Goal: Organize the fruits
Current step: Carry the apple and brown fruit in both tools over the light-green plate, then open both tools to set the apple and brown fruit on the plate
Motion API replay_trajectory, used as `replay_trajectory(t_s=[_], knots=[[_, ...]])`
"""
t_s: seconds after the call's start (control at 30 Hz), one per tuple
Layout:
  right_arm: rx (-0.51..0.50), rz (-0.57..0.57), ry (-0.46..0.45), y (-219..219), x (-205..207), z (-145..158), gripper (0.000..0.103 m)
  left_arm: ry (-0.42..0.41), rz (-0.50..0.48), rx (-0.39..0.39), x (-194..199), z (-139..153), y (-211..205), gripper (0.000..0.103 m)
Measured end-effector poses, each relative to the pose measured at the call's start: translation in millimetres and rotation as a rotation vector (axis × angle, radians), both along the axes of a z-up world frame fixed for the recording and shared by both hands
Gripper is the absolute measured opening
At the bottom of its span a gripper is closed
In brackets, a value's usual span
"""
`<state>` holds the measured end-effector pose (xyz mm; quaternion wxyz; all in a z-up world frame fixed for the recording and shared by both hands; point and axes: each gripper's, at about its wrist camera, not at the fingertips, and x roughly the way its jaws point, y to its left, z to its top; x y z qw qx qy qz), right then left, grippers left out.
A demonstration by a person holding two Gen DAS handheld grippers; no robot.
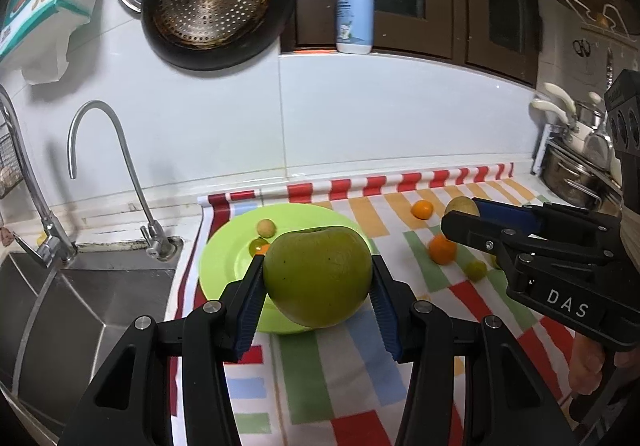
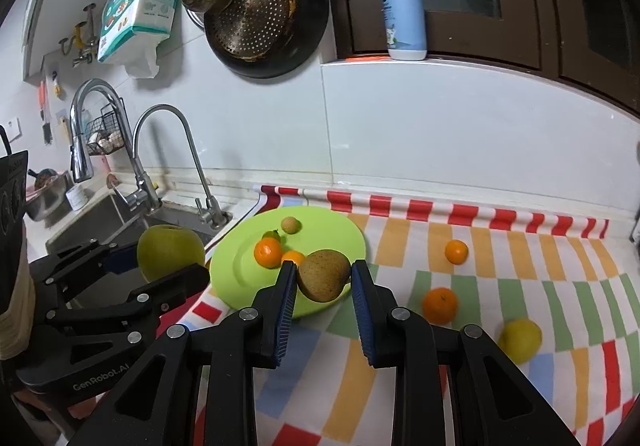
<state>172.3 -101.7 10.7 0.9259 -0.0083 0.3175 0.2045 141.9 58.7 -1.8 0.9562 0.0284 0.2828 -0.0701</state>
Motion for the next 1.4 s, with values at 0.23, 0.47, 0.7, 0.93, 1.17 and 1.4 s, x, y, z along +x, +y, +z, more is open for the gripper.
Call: replay_trajectory(t_s=[0.23,0.47,0.7,0.93,1.17,1.4], knots=[[0.009,0.014,0.030,13,27,-13,0.029,0.019,0.043,0.004,23,-9,14,0.049],[0.000,0.034,0.071,30,55,-31,0.029,0.049,0.075,0.010,46,-24,29,0.049],[-0.031,0.052,0.134,50,85,-60,0.029,0.119,0.091,0.002,72,-52,41,0.049],[-0.050,0.074,0.200,61,101,-87,0.029,0.177,0.066,-0.011,91,-71,37,0.049],[-0.036,0.075,0.215,61,102,-89,0.040,0.160,0.063,0.022,93,-67,34,0.062],[-0.049,0.033,0.169,47,85,-69,0.040,0.133,0.075,0.018,76,-54,37,0.062]])
